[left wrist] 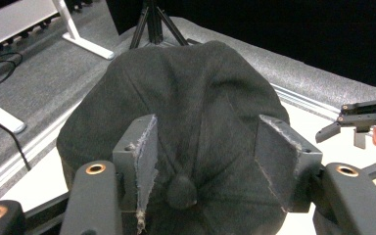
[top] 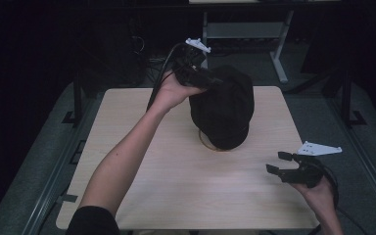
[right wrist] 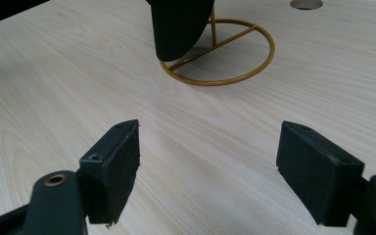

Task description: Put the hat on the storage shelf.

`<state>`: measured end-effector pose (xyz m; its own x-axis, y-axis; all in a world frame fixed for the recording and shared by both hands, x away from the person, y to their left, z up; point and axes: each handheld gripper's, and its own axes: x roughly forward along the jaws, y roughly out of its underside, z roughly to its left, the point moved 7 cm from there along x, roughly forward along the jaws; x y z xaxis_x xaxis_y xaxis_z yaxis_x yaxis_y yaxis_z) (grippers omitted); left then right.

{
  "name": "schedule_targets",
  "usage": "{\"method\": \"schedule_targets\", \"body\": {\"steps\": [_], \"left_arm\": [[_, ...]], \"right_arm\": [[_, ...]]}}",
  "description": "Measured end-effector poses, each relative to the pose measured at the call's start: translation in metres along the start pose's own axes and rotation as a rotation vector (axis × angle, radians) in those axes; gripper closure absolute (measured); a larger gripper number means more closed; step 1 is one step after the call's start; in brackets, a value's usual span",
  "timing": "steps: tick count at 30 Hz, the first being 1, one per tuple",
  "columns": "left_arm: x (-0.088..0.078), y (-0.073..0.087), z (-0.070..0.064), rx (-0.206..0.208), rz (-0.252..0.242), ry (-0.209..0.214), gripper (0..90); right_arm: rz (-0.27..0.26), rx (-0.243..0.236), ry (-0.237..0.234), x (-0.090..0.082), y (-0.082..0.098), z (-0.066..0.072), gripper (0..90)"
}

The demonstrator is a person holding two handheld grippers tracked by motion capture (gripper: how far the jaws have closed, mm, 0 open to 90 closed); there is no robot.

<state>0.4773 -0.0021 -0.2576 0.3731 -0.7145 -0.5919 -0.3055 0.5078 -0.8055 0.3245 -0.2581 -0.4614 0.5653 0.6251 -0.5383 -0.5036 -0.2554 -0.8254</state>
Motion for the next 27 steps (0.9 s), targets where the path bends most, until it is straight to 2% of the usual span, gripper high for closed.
{"method": "schedule_targets", "body": {"steps": [27], "left_arm": [[-0.028,0.043,-0.005,-0.013,-0.009,0.007,36.1]], "right_arm": [[0.014,-0.017,0.02,0.008,-0.001,0.002,23.0]]}}
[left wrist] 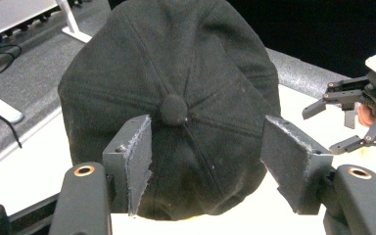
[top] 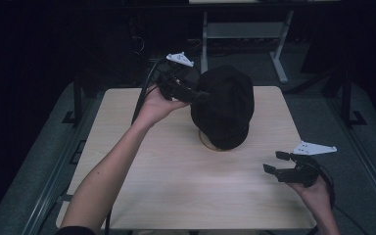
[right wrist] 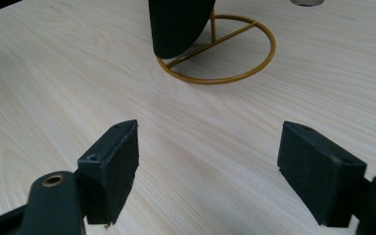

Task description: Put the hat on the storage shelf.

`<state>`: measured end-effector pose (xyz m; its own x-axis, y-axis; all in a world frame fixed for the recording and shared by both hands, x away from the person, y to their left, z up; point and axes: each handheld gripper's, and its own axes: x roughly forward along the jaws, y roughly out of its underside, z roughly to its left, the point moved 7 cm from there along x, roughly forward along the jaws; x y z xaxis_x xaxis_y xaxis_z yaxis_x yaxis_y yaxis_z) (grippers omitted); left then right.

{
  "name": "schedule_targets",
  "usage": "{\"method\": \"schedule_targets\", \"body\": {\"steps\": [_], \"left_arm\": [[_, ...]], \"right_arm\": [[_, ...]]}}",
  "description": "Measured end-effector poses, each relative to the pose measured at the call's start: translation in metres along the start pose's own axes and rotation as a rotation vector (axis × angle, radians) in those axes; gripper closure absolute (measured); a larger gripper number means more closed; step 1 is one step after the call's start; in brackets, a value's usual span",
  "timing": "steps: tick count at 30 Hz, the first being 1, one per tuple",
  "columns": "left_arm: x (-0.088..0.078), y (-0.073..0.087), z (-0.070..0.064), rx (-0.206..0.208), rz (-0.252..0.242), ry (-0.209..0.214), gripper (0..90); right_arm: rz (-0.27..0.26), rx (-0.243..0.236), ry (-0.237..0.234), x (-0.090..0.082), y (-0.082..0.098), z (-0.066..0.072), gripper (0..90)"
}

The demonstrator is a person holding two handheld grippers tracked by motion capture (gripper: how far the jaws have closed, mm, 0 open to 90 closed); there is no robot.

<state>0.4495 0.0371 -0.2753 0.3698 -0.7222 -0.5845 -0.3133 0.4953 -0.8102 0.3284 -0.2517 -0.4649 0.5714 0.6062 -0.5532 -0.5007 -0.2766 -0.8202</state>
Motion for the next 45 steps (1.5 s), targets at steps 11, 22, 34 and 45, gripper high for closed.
{"method": "schedule_targets", "body": {"steps": [11,22,34,45], "left_arm": [[-0.011,0.018,-0.003,-0.004,-0.004,0.0,35.1],[-0.023,0.035,-0.007,-0.023,-0.035,-0.002,34.9],[-0.036,0.058,-0.01,-0.034,-0.046,0.002,34.3],[-0.043,0.08,-0.011,-0.052,-0.066,0.007,34.3]], "right_arm": [[0.009,-0.006,0.001,0.004,0.0,0.004,22.8],[0.024,-0.015,0.007,0.007,0.0,0.006,22.8],[0.033,-0.027,0.01,0.011,0.0,0.008,22.6],[0.026,-0.018,0.016,0.009,0.002,0.01,22.6]]}}
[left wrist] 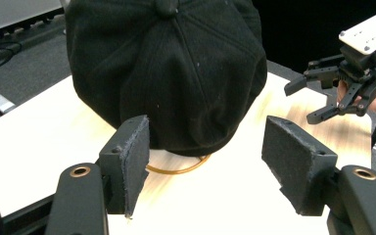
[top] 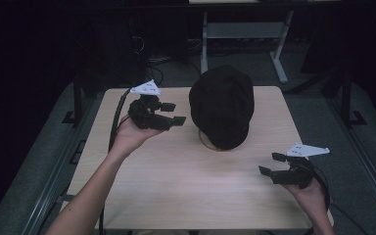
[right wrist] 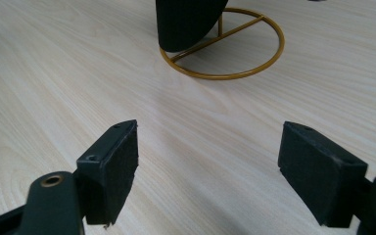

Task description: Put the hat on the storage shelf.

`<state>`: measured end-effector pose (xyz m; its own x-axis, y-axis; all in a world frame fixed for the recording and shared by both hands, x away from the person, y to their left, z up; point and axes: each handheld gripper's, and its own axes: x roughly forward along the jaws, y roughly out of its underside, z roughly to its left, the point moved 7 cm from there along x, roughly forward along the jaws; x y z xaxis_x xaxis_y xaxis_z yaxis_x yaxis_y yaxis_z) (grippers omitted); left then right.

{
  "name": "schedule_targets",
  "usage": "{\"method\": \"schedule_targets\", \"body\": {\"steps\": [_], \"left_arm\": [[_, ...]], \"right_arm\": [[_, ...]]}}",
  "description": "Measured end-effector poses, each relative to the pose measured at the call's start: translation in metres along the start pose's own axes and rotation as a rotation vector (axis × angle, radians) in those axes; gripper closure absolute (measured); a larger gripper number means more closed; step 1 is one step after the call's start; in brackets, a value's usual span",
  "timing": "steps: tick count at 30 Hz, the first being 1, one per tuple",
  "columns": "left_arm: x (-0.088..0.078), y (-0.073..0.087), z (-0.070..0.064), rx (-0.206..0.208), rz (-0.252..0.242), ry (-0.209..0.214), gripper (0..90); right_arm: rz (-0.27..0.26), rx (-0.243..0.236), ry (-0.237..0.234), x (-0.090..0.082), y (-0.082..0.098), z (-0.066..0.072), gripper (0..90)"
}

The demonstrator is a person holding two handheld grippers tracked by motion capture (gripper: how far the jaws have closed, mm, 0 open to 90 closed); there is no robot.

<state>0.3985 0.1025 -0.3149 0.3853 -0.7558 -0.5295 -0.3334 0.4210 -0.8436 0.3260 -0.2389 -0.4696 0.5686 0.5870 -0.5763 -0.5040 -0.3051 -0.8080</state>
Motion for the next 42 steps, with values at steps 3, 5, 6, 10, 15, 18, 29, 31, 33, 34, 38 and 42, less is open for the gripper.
{"method": "schedule_targets", "body": {"steps": [3,5,6,10,15,18,29,31,33,34,38,42], "left_arm": [[-0.001,0.006,-0.001,-0.003,0.001,-0.003,34.2],[-0.001,0.01,-0.002,-0.004,0.003,-0.001,34.2],[-0.002,0.013,-0.002,-0.003,0.002,-0.003,34.2],[-0.003,0.021,-0.002,-0.009,0.007,-0.005,33.8],[-0.004,0.033,0.0,-0.023,0.006,-0.007,33.5],[-0.005,0.039,0.001,-0.03,0.006,-0.009,32.9],[-0.008,0.059,0.005,-0.054,0.007,-0.02,31.8],[-0.009,0.063,0.006,-0.057,0.011,-0.022,31.3],[-0.008,0.066,0.006,-0.059,0.008,-0.026,31.2],[-0.009,0.07,0.006,-0.059,0.017,-0.027,31.1],[-0.009,0.075,0.007,-0.063,0.016,-0.029,30.9],[-0.008,0.082,0.007,-0.073,0.015,-0.031,30.4]], "right_arm": [[0.003,-0.005,0.002,0.001,0.0,0.0,22.6],[0.003,-0.005,0.001,0.001,0.0,0.001,22.6],[0.004,-0.005,0.001,0.002,0.0,0.001,22.6],[0.007,-0.006,0.002,0.003,0.001,0.001,22.6],[0.012,-0.003,0.004,0.003,0.002,0.003,22.6],[0.017,-0.001,0.003,0.004,0.003,0.002,22.6],[0.03,-0.004,0.002,0.006,0.005,0.003,22.6],[0.031,-0.004,0.002,0.007,0.005,0.003,22.5],[0.031,-0.006,0.002,0.007,0.005,0.004,22.5],[0.035,-0.007,0.004,0.007,0.005,0.004,22.4],[0.036,-0.011,0.005,0.007,0.006,0.003,22.4],[0.041,-0.015,0.004,0.008,0.006,0.004,22.4]]}}
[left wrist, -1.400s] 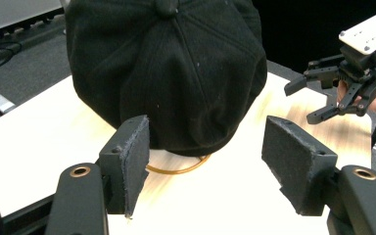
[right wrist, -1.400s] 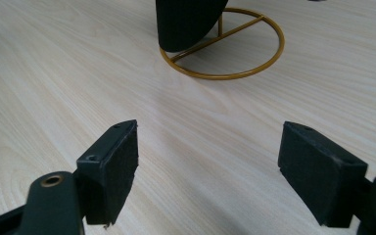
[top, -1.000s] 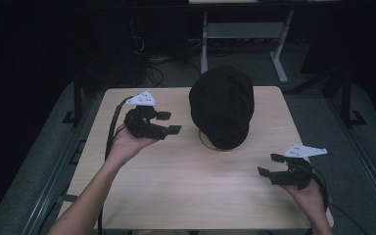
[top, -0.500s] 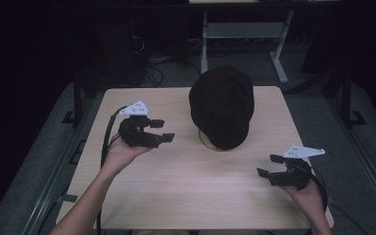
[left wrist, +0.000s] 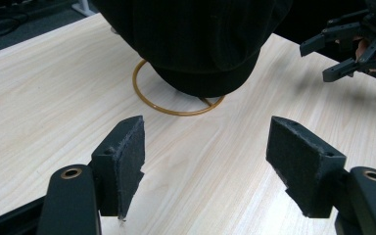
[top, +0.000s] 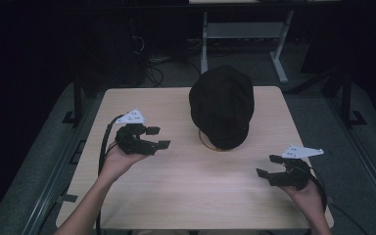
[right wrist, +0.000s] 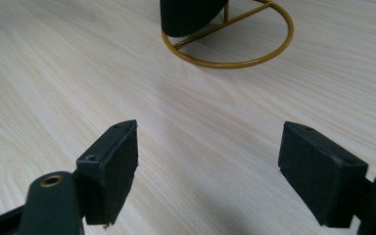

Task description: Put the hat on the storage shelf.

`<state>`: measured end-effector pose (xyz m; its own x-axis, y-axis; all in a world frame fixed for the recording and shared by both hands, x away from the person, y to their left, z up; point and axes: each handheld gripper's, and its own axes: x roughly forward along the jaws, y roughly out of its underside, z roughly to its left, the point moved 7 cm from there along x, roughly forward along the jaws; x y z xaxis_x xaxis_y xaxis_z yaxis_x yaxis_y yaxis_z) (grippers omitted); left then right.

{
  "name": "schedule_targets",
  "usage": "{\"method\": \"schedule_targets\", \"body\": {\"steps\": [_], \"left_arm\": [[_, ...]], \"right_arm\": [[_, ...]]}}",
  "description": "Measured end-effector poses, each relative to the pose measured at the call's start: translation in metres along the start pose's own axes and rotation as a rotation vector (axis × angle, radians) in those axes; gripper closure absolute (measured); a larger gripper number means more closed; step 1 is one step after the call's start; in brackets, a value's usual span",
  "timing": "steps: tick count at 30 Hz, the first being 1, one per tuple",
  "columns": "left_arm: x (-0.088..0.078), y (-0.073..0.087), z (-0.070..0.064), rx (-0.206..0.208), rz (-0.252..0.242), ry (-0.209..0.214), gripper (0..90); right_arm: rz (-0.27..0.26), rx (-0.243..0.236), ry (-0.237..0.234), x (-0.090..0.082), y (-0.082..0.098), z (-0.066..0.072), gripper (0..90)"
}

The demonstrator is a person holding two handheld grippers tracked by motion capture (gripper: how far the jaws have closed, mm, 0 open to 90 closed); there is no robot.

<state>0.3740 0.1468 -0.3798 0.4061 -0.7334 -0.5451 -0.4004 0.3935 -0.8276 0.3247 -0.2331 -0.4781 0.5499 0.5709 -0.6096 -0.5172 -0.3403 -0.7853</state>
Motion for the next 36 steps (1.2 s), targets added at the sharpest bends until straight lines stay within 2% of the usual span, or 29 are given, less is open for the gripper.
{"method": "schedule_targets", "body": {"steps": [12,24,36], "left_arm": [[-0.001,0.015,0.002,-0.012,-0.006,-0.007,30.0],[-0.005,0.033,0.005,-0.042,-0.01,-0.018,29.7],[-0.011,0.05,0.007,-0.048,-0.011,-0.033,29.6]], "right_arm": [[0.004,0.001,0.001,0.0,0.0,0.001,22.4],[0.007,-0.004,0.002,0.0,0.001,0.001,22.4],[0.011,-0.007,0.001,0.001,0.001,0.002,22.4]]}}
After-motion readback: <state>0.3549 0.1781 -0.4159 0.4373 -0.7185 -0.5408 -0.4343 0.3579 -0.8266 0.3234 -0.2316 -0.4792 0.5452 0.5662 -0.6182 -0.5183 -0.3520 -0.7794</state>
